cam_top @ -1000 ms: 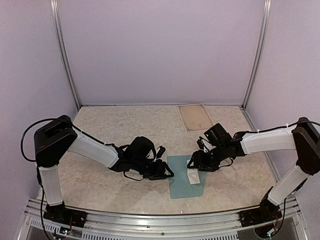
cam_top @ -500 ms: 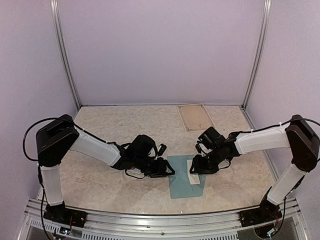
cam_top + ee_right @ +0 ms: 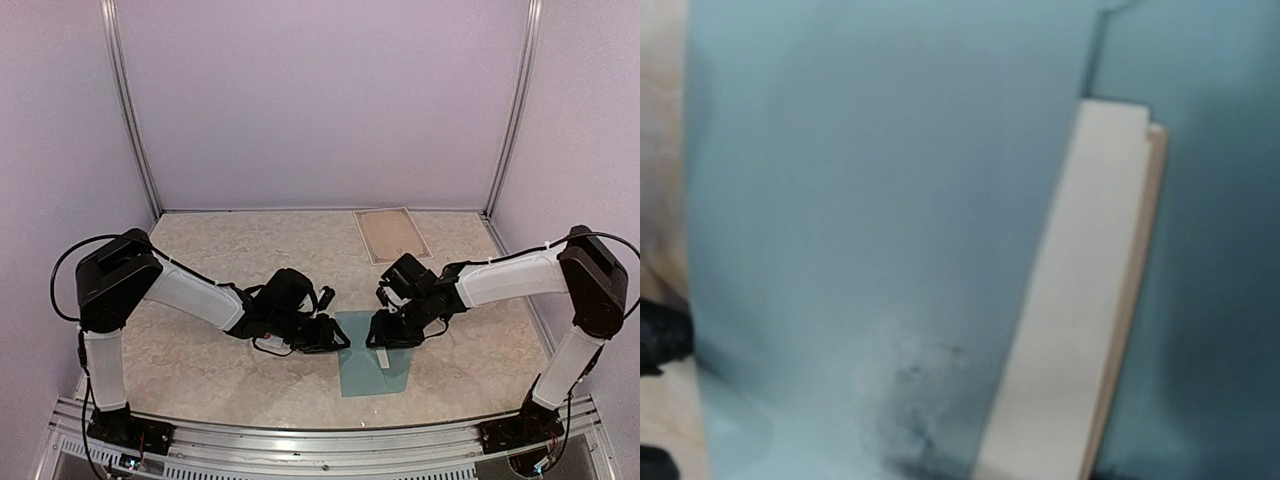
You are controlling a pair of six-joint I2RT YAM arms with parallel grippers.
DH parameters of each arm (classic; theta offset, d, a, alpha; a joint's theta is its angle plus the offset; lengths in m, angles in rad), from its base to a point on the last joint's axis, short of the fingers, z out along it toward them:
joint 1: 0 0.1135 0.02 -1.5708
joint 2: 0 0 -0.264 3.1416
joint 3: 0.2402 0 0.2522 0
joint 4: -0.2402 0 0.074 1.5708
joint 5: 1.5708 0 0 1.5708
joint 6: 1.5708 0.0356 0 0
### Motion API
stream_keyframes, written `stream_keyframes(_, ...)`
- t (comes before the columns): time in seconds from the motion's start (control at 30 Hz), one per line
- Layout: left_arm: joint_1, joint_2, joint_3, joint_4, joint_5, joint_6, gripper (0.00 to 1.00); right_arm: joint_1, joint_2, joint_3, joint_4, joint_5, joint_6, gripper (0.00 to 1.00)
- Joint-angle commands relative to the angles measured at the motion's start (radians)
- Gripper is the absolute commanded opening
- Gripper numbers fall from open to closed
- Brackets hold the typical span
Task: Place the letter into the envelope and seal it
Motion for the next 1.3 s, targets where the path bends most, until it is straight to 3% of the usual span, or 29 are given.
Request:
stream_keyframes(0.0, 0.005, 0.055, -0.016, -0.091, -0.039, 0.017, 0.38, 0.022, 0.036, 0.027, 0.012, -0.018, 0.005, 0.50)
stream_keyframes(0.33, 0.002, 0.041, -0.024, -0.067, -0.042, 0.005, 0.37, 0.039, 0.033, 0.062, 0.022, -0.025, 0.015, 0.50)
stream_keyframes(0.47, 0.007, -0.001, -0.033, -0.039, -0.048, -0.010, 0.39, 0.037, -0.036, 0.086, -0.013, 0.024, 0.001, 0.59)
stream_keyframes(0.63, 0.041, -0.115, -0.010, -0.054, -0.097, 0.005, 0.47, -0.029, -0.106, 0.153, -0.094, 0.115, -0.077, 0.70)
stream_keyframes(0.73, 0.072, -0.154, 0.023, -0.076, -0.129, 0.027, 0.58, -0.108, -0.097, 0.202, -0.084, 0.116, -0.153, 0.73)
stream_keyframes(1.0, 0.149, -0.174, 0.061, -0.057, -0.157, 0.021, 0.75, -0.296, 0.100, 0.373, 0.090, 0.092, -0.382, 0.74)
stream_keyframes(1.27, 0.171, -0.209, 0.062, -0.086, -0.191, 0.028, 0.76, -0.407, 0.368, 0.584, 0.223, -0.053, -0.471, 0.70)
